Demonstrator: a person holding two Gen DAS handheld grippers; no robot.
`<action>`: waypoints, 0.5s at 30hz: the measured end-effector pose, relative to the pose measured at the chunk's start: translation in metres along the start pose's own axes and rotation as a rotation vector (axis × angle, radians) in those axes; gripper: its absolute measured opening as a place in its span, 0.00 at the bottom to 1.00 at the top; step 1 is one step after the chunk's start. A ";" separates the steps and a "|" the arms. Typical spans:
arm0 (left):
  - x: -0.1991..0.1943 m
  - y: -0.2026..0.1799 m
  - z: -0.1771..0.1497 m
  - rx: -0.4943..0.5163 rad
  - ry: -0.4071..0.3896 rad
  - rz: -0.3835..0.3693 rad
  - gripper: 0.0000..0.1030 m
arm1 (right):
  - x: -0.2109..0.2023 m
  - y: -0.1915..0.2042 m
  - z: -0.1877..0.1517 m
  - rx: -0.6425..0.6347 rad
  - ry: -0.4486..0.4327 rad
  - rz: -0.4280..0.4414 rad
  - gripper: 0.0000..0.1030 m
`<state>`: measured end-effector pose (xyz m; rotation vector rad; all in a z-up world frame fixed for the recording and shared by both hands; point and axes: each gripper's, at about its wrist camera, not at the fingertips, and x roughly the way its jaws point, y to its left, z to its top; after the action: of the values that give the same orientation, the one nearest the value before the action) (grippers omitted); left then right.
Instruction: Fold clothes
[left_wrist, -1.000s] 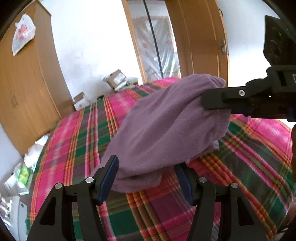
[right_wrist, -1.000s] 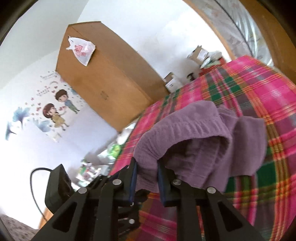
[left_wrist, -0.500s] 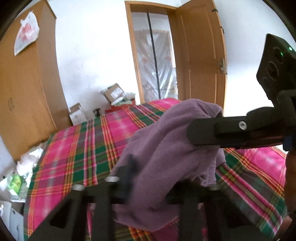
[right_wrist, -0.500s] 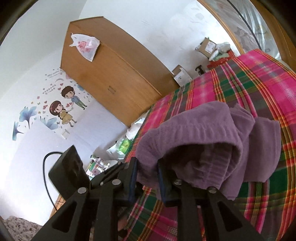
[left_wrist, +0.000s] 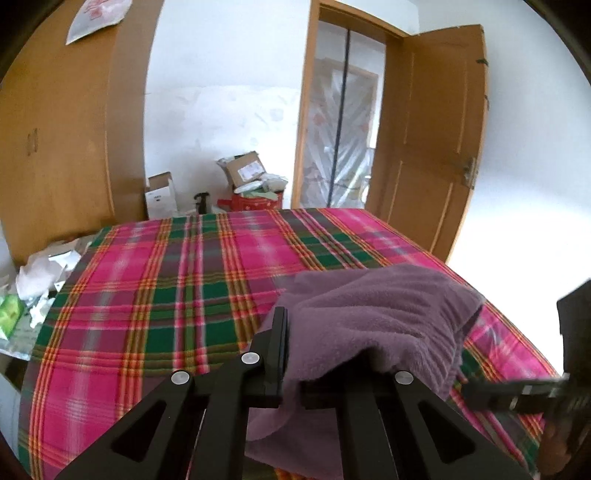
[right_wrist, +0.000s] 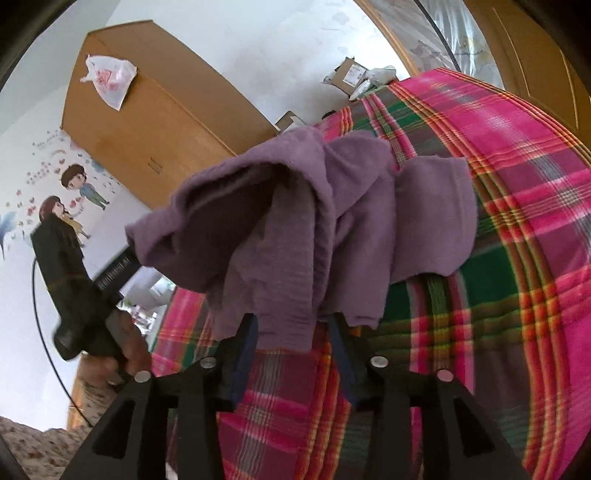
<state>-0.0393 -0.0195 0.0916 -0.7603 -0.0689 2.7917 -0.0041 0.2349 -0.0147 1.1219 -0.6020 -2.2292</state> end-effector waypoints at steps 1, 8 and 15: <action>0.000 0.004 0.002 -0.010 -0.005 0.002 0.05 | 0.005 0.001 0.000 -0.005 0.006 0.000 0.43; -0.003 0.029 0.005 -0.074 -0.019 0.025 0.05 | 0.029 0.011 0.008 0.010 0.043 0.006 0.26; -0.012 0.056 0.005 -0.124 -0.041 0.062 0.05 | -0.007 0.057 0.025 -0.193 -0.039 -0.055 0.06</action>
<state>-0.0441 -0.0764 0.0960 -0.7452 -0.2320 2.8841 -0.0050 0.2003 0.0376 1.0094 -0.3661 -2.3047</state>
